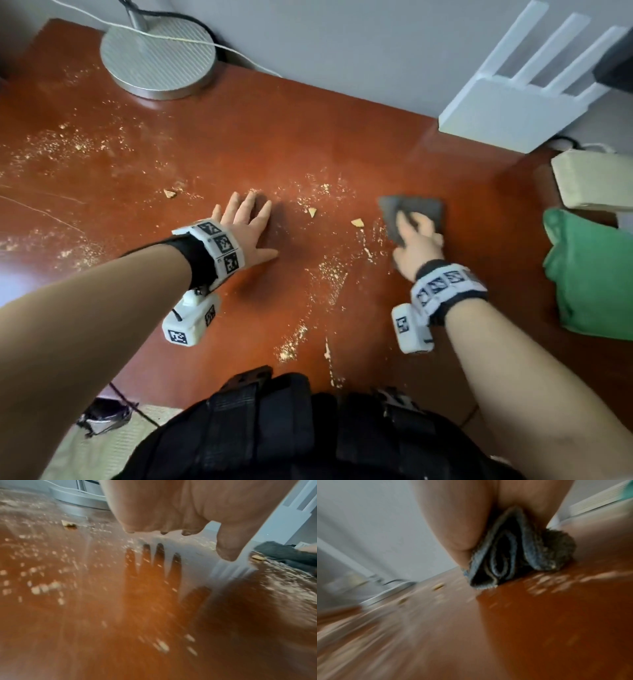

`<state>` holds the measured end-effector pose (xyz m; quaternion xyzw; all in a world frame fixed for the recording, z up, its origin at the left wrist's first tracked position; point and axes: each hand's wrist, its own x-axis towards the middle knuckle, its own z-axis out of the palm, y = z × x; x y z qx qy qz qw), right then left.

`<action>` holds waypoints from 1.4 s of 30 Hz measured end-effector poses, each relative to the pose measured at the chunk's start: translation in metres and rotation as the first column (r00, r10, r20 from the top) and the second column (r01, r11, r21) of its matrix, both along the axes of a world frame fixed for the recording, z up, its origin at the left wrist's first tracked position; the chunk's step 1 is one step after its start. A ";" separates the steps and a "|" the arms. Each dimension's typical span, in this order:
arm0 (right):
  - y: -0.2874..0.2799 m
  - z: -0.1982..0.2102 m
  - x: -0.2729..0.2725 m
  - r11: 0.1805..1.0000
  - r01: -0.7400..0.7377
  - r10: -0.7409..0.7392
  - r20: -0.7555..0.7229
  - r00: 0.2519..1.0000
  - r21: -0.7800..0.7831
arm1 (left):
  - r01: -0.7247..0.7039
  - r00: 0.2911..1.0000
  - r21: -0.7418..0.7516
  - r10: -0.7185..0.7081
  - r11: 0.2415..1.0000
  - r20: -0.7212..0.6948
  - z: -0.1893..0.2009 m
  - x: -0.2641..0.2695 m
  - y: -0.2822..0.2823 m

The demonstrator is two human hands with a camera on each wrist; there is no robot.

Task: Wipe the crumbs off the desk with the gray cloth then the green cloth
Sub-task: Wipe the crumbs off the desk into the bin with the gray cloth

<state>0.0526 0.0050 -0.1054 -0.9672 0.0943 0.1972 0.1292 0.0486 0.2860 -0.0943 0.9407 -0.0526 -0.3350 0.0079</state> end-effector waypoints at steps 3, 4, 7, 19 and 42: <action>0.030 0.003 -0.015 0.953 -0.260 0.262 0.008 0.965 0.156 | -0.047 0.998 0.007 0.047 0.999 -0.029 -0.001 -0.023 -0.021; 0.031 0.007 -0.019 0.940 -0.253 0.251 0.036 0.967 0.229 | -0.062 0.997 0.009 0.062 0.998 -0.042 -0.003 -0.030 -0.025; -0.002 0.019 -0.022 0.922 -0.092 0.034 0.157 0.987 0.376 | -0.090 0.995 0.023 0.091 0.996 -0.046 -0.008 -0.048 -0.032; -0.058 -0.008 -0.026 0.994 0.054 -0.056 -0.024 0.998 -0.093 | -0.136 0.990 0.079 0.133 0.988 0.036 -0.022 -0.067 -0.044; 0.007 0.007 0.040 0.947 -0.300 0.292 -0.086 0.953 -0.110 | -0.133 0.990 0.061 0.135 0.989 -0.030 -0.024 -0.064 -0.040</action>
